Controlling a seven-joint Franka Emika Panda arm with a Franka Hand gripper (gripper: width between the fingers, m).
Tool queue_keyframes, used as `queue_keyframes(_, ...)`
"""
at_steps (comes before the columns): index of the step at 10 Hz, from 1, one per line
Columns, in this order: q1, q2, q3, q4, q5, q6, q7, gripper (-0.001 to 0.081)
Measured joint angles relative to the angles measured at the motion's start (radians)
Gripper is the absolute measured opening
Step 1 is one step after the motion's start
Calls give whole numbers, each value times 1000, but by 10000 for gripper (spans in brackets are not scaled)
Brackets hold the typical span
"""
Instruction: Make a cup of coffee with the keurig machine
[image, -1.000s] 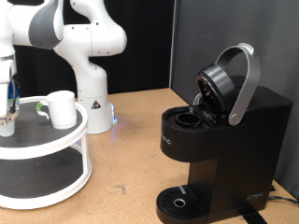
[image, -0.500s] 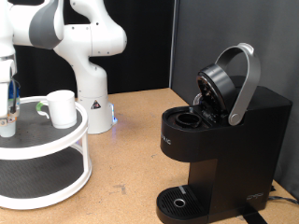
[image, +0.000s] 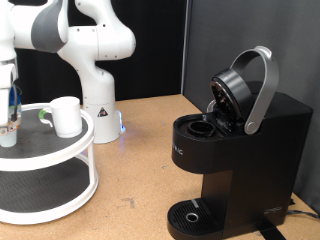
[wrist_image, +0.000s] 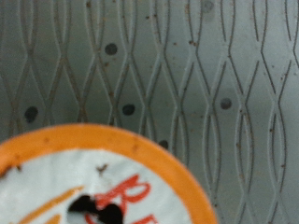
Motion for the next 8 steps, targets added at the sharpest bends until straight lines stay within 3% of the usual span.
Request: queue_keyframes(8, 1, -72, 7, -2, 50, -68, -54, 428)
